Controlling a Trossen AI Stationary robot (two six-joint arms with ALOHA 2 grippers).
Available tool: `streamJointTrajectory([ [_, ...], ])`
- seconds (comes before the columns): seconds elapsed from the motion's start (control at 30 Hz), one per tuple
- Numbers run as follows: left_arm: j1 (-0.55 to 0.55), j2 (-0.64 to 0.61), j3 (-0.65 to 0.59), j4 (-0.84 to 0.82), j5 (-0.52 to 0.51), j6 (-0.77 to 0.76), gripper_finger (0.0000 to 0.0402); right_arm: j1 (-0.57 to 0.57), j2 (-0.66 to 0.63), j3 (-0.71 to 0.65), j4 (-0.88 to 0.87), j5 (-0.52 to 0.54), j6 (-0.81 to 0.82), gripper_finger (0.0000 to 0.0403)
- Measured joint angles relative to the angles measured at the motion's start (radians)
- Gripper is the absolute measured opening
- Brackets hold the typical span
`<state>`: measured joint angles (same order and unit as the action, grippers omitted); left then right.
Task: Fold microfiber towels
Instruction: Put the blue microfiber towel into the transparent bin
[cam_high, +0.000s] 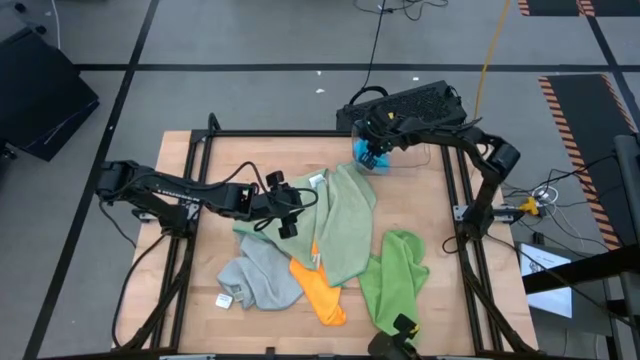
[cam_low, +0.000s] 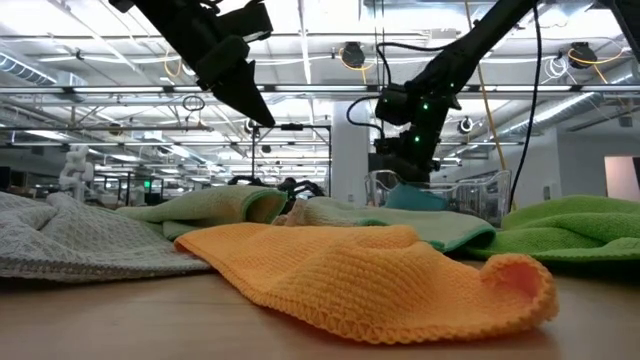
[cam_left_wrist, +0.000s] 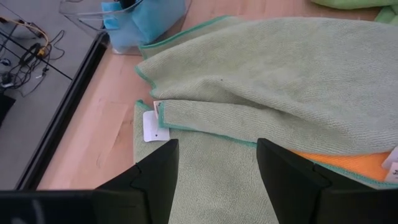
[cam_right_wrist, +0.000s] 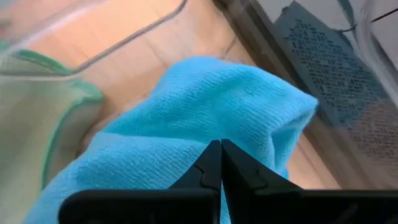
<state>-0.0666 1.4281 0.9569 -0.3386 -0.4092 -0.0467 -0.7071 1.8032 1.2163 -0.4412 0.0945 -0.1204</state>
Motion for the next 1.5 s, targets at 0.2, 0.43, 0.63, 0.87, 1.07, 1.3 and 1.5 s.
streamJointTrajectory([
  [0.2,0.0,0.0,0.0,0.001,0.007,0.0,0.0218,0.002,0.025,0.001,0.06,-0.005,0.002,0.0],
  [0.43,0.0,0.0,0.0,0.001,0.008,0.0,0.0218,0.002,-0.063,0.001,0.006,-0.051,-0.026,0.0],
  [0.63,0.0,0.0,0.0,0.015,0.008,0.009,0.0218,-0.028,-0.15,0.002,-0.065,-0.197,-0.105,0.0],
  [0.87,0.0,0.0,0.0,0.067,0.043,0.026,0.0218,-0.052,-0.117,0.002,-0.161,-0.387,-0.108,0.0],
  [1.07,0.0,0.0,0.0,0.067,0.045,0.026,0.0218,-0.039,-0.076,0.001,-0.144,-0.39,-0.109,0.0],
  [1.3,0.0,0.0,0.0,0.067,0.044,0.033,0.0218,-0.038,-0.028,0.001,-0.138,-0.436,-0.116,0.0],
  [1.5,0.0,0.0,0.0,0.067,0.045,0.038,0.0218,-0.037,0.004,0.001,-0.139,-0.364,-0.126,0.0],
])
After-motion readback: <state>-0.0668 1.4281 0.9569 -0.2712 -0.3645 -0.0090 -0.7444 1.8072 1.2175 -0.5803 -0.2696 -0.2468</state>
